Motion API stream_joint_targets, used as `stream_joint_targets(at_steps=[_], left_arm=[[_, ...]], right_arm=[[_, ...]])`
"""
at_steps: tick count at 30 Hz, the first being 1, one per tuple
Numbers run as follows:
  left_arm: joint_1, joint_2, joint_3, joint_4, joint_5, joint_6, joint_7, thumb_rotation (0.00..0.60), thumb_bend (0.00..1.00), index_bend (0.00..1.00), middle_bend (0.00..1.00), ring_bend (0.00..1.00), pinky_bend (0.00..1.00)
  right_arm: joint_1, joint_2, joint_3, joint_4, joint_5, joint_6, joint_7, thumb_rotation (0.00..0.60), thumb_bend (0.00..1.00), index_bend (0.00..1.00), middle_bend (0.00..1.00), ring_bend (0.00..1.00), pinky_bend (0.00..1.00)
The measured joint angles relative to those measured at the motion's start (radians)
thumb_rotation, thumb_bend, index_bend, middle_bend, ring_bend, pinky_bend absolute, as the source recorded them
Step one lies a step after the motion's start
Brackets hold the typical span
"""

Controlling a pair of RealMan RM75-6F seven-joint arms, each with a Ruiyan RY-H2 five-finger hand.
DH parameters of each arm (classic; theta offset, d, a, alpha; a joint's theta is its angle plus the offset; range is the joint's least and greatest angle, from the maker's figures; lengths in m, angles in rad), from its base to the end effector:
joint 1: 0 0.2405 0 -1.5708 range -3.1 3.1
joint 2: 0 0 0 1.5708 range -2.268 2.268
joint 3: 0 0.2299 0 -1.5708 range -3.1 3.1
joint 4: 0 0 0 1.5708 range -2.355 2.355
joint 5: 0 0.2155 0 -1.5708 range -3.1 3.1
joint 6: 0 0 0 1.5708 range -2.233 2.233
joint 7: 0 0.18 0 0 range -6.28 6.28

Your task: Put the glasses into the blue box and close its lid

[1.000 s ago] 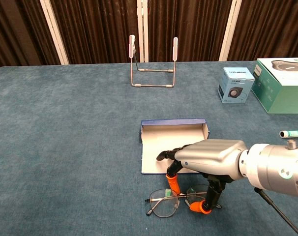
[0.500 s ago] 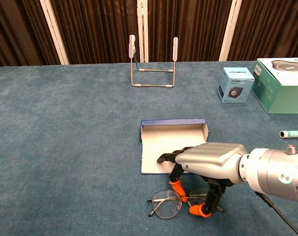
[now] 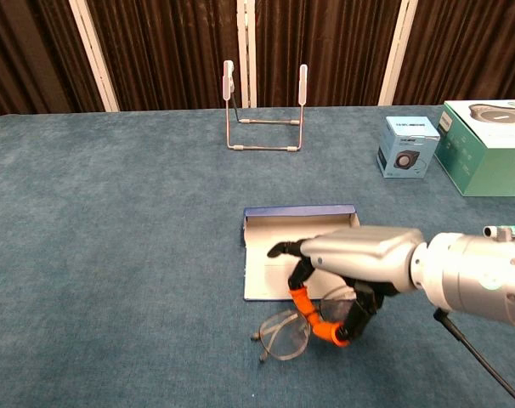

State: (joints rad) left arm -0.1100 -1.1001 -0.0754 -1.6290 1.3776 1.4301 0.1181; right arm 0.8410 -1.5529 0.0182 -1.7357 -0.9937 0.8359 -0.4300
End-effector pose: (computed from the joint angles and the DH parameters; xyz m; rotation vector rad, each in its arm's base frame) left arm -0.3033 0.2273 0.1503 -1.3502 -0.8754 -0.7630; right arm -0.0804 -0.2671 -0.0965 2.2526 -1.1352 0.7880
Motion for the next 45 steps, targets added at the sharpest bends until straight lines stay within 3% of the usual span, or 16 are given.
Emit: stream_joint_targets(at_steps=[6,14,33,36,42,45], left_arm=[[0.000,0.002,-0.001,-0.001,-0.001,0.000,-0.006,0.600,0.00,0.00,0.00,0.00,0.00],[0.000,0.008,-0.004,0.001,-0.007,-0.004,-0.021,0.600,0.00,0.00,0.00,0.00,0.00],[-0.006,0.012,-0.009,0.009,-0.026,-0.026,-0.044,0.600,0.00,0.00,0.00,0.00,0.00],[-0.006,0.013,-0.008,0.008,-0.026,-0.026,-0.044,0.600,0.00,0.00,0.00,0.00,0.00],[-0.006,0.014,-0.008,0.007,-0.026,-0.026,-0.045,0.600,0.00,0.00,0.00,0.00,0.00],[-0.007,0.015,-0.006,0.006,-0.025,-0.030,-0.048,0.600,0.00,0.00,0.00,0.00,0.00]], right_arm=[[0.008,0.008,0.050,0.011,0.014,0.012,0.023,0.600,0.36,0.62,0.00,0.00,0.00],[0.049,-0.042,0.125,0.128,0.097,0.024,0.018,0.600,0.36,0.62,0.00,0.00,0.00],[0.103,-0.140,0.167,0.301,0.211,0.021,-0.023,0.600,0.35,0.62,0.00,0.00,0.00],[0.108,-0.152,0.170,0.321,0.225,0.019,-0.026,0.600,0.35,0.55,0.00,0.00,0.00],[0.112,-0.162,0.171,0.340,0.235,0.026,-0.039,0.600,0.29,0.21,0.00,0.00,0.00],[0.107,-0.154,0.167,0.328,0.222,0.033,-0.039,0.600,0.22,0.15,0.00,0.00,0.00]])
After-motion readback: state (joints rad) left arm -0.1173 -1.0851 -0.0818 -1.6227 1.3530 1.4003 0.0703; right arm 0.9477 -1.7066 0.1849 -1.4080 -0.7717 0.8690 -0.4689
